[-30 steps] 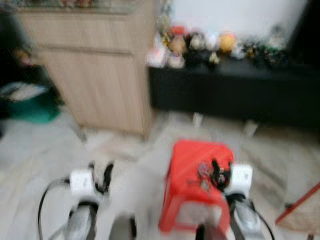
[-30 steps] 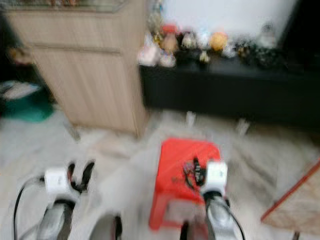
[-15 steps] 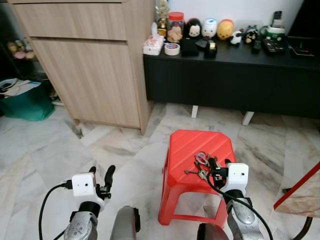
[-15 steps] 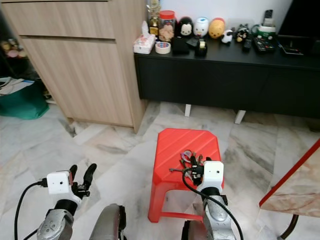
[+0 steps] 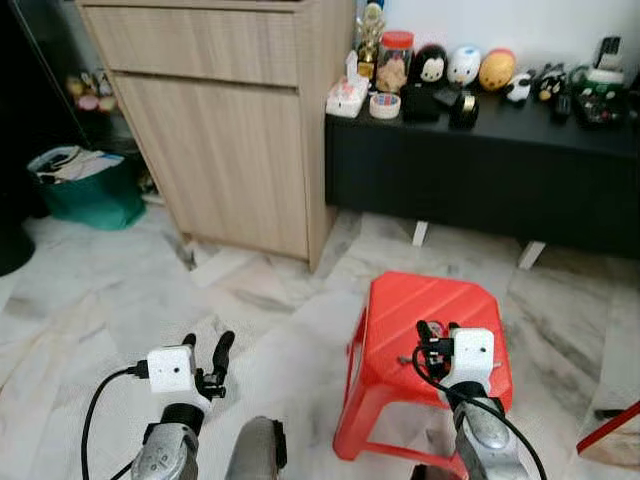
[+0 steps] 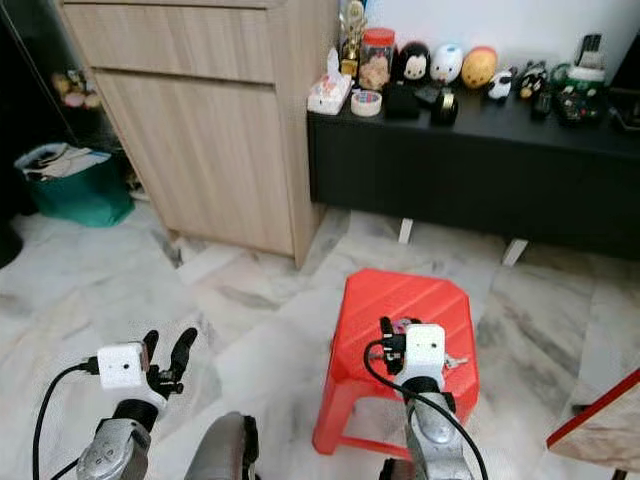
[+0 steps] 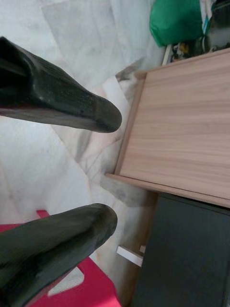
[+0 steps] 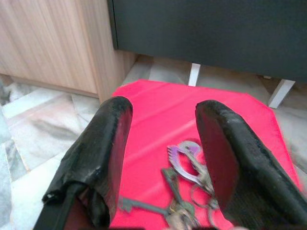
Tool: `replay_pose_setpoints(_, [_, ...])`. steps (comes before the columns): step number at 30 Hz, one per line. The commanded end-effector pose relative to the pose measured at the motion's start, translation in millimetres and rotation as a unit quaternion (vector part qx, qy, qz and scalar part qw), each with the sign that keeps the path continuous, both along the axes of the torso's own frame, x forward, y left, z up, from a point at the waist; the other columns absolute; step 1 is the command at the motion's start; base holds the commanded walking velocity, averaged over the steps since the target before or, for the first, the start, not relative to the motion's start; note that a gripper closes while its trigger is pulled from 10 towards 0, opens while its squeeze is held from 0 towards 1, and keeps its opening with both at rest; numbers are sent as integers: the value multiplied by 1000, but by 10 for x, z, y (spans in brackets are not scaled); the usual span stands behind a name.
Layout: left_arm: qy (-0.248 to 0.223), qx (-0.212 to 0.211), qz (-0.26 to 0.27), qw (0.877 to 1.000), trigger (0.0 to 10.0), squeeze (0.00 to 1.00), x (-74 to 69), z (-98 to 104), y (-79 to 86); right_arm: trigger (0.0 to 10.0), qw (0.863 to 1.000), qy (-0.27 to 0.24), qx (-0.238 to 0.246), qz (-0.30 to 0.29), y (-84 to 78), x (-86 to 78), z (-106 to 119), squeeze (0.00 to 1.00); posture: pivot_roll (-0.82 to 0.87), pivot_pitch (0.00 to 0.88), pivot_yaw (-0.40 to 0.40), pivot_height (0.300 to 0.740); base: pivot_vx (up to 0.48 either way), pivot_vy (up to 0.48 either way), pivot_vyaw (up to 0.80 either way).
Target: Hang keys on a hook
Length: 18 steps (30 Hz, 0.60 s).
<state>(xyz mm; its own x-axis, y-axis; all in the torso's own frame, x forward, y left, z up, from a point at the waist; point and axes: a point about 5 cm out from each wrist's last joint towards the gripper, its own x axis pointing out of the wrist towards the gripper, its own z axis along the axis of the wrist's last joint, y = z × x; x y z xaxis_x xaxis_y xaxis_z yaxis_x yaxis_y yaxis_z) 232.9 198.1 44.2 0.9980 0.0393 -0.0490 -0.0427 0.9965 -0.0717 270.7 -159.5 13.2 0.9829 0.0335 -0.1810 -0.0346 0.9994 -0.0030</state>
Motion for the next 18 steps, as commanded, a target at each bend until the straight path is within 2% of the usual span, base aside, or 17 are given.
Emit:
replay_pose_setpoints(1, [2,-5,0,1000,10000,0,7,2,-5,10000,1000,5,-10,3,-12,-12,-19,0,91,72,9,612,266,0,0])
replay_pose_setpoints(9, [1,-5,-3,1000,10000,0,0,0,-18,10000,1000,14,-1,-3,-20,-27,-48,0,91,70,10,612,263,0,60])
replay_pose_setpoints(13, [2,-4,-3,1000,10000,0,5,-3,-17,10000,1000,19,-1,-10,-45,-25,-59,0,90,69,10,612,0,0,0])
replay_pose_setpoints(18, [3,-3,-3,1000,10000,0,5,-8,-20,10000,998,59,-21,0,-126,-59,-157,0,91,69,9,612,0,0,0])
